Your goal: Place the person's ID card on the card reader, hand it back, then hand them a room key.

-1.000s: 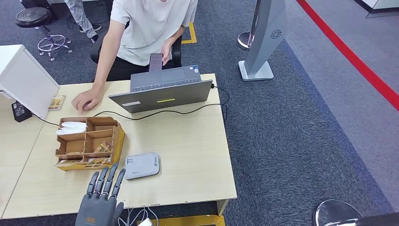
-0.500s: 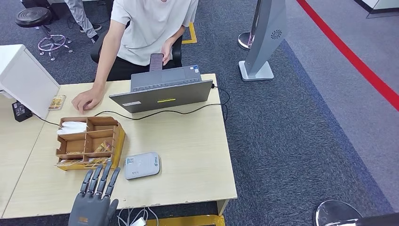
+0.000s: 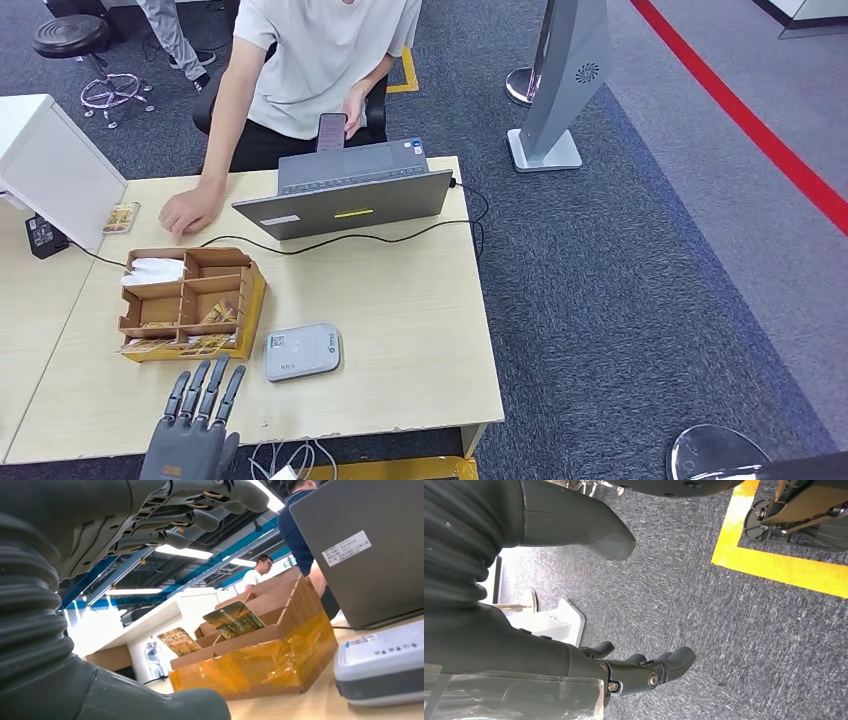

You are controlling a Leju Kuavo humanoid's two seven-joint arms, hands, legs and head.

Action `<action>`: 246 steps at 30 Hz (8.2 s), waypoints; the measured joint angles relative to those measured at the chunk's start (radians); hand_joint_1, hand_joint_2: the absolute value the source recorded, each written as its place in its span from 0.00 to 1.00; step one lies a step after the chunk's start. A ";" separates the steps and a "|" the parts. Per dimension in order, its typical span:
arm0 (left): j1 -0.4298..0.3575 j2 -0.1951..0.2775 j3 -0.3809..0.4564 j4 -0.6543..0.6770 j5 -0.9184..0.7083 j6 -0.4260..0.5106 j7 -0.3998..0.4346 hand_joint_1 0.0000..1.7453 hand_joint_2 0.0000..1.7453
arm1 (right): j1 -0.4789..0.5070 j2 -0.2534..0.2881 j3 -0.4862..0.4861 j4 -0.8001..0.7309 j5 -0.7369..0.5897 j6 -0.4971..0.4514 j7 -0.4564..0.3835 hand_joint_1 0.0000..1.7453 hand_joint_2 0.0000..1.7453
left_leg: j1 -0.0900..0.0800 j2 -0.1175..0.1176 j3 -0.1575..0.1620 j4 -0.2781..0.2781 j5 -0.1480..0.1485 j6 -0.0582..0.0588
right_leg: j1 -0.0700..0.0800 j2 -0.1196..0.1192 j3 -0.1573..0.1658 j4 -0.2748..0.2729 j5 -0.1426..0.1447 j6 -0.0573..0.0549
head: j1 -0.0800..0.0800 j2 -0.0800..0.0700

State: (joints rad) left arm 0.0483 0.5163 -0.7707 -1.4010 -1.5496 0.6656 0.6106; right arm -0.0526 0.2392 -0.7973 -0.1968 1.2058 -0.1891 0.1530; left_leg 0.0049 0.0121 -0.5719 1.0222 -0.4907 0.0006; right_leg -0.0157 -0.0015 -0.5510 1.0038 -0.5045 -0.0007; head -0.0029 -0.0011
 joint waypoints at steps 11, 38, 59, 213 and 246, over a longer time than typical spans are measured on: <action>0.072 -0.112 0.289 0.071 0.000 0.019 -0.242 0.00 1.00 | 0.000 -0.003 0.001 0.000 0.029 0.008 0.001 0.00 1.00 | 0.000 0.000 0.000 0.000 0.000 0.000 | 0.000 0.000 0.000 0.000 0.000 0.000 | 0.000 0.000; 0.029 -0.265 0.690 0.075 0.000 0.025 -0.487 0.00 1.00 | -0.006 -0.009 0.025 0.000 0.083 0.028 0.004 0.00 1.00 | 0.000 0.000 0.000 0.000 0.000 0.000 | 0.000 0.000 0.000 0.000 0.000 0.000 | 0.000 0.000; -0.116 -0.300 0.509 0.190 0.000 0.025 -0.376 0.00 1.00 | -0.013 -0.009 0.036 0.000 0.117 0.041 0.001 0.00 1.00 | 0.000 -0.001 0.000 0.001 0.001 -0.001 | 0.000 0.000 0.000 0.000 0.001 0.000 | 0.000 0.000; -1.028 -0.365 0.494 0.890 0.014 -0.129 -0.423 0.00 1.00 | -0.025 0.000 0.003 0.000 0.213 0.085 -0.007 0.00 1.00 | 0.005 -0.006 -0.003 0.002 0.009 -0.005 | 0.004 -0.004 -0.002 0.002 0.007 -0.004 | -0.001 0.000; -0.092 -0.088 1.260 0.103 0.639 -0.189 -0.977 0.00 1.00 | 0.003 -0.002 -0.071 0.000 0.126 0.050 -0.010 0.00 1.00 | 0.009 0.016 0.001 -0.002 -0.001 -0.013 | 0.008 0.017 -0.006 0.005 -0.001 -0.014 | 0.000 0.000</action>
State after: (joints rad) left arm -0.0433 0.4281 0.4895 -1.2979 -0.9105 0.4768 -0.3663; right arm -0.0494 0.2376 -0.8681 -0.1965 1.3315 -0.1392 0.1432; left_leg 0.0141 0.0284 -0.5711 1.0204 -0.4920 -0.0128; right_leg -0.0073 0.0153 -0.5569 1.0088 -0.5051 -0.0143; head -0.0032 -0.0011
